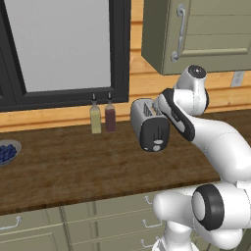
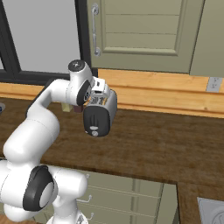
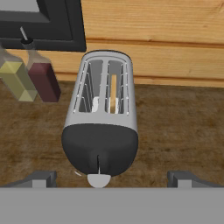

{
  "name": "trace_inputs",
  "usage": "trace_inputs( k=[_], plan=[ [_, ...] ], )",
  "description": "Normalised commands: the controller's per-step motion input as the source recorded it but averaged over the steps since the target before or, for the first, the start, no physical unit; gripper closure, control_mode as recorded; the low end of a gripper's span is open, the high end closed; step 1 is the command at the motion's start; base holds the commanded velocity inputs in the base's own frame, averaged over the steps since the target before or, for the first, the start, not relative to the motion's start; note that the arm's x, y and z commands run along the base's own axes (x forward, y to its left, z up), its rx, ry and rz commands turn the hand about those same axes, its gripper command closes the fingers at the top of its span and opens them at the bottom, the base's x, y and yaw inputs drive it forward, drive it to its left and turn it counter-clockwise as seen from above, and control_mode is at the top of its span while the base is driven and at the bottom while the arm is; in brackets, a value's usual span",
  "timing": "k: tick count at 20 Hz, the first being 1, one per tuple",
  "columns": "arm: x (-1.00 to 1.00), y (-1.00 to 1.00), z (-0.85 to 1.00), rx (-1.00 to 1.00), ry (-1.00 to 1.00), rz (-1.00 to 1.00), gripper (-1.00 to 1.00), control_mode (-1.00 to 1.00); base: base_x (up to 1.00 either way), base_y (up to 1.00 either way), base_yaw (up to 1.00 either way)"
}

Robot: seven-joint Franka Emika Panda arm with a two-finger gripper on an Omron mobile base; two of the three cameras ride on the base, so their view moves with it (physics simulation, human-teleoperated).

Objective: Start the toaster. Once the lever pops up, take the bread to the plate on the dining counter.

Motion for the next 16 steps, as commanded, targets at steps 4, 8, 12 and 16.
trace_inputs(
  k=[4,8,12,16],
  plan=[
    [0.00,0.00,0.00,0.00,0.00,0.00,-1.00,-1.00,0.00,0.00,0.00],
    [0.00,0.00,0.00,0.00,0.00,0.00,-1.00,-1.00,0.00,0.00,0.00],
    [0.00,0.00,0.00,0.00,0.00,0.00,-1.00,-1.00,0.00,0.00,0.00],
    [0.00,0.00,0.00,0.00,0.00,0.00,-1.00,-1.00,0.00,0.00,0.00]
  ],
)
